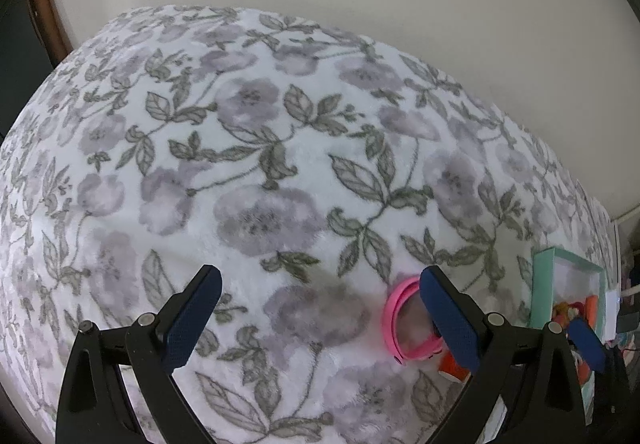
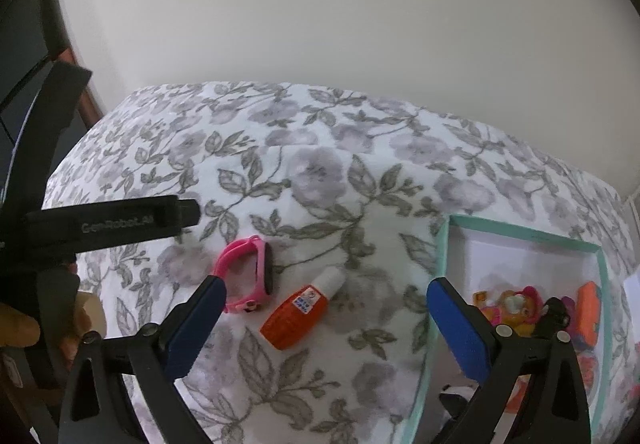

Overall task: Organize rigid objects
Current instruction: 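Move both grippers back over the pink band and orange glue bottle, then grasp the orange glue bottle with the right gripper while the left grasps the pink band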

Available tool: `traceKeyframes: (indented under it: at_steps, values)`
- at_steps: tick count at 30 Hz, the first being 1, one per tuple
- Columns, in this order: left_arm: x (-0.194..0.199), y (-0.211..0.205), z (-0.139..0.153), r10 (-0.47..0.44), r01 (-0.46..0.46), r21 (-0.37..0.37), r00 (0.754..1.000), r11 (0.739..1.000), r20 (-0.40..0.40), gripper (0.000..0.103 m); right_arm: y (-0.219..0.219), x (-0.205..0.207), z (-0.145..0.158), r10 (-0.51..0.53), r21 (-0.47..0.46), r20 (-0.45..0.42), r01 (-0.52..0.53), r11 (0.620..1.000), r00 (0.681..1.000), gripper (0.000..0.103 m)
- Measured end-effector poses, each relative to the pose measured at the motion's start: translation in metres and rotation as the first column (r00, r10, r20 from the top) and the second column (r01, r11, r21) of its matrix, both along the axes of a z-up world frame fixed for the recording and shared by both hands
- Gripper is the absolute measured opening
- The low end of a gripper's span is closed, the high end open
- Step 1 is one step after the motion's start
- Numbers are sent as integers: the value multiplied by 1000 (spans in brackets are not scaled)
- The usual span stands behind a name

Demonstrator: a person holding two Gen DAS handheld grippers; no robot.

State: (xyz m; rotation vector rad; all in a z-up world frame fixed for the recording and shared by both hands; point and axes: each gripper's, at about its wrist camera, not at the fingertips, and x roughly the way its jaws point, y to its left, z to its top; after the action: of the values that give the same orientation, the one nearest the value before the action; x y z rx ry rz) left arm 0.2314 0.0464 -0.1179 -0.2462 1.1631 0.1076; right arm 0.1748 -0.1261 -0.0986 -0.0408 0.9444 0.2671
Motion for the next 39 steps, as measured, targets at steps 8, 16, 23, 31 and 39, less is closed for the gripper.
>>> traceKeyframes:
  at_steps: [8,16,23,31,39]
  values:
    - [5,-6,-13,-19,19,-9,998,1000,-55,99,8,2,-21,20,-4,-58,-21,1000,998,86]
    - [8,-21,-29,-66,70,33,993,997,-100,99,21,2,-43,34,-44,-108,-39,998,994,82]
    - [9,-35,-46,-97,111,97,985,989,-144,99,28,2,-62,30,-83,-140,-42,996,990,75]
    - [6,-40,-48,-100,116,110,985,987,-142,99,26,3,-64,20,-81,-121,-30,996,992,75]
    - [4,-41,-44,-108,123,111,986,986,-129,93,24,4,-62,14,-72,-105,-22,997,994,59]
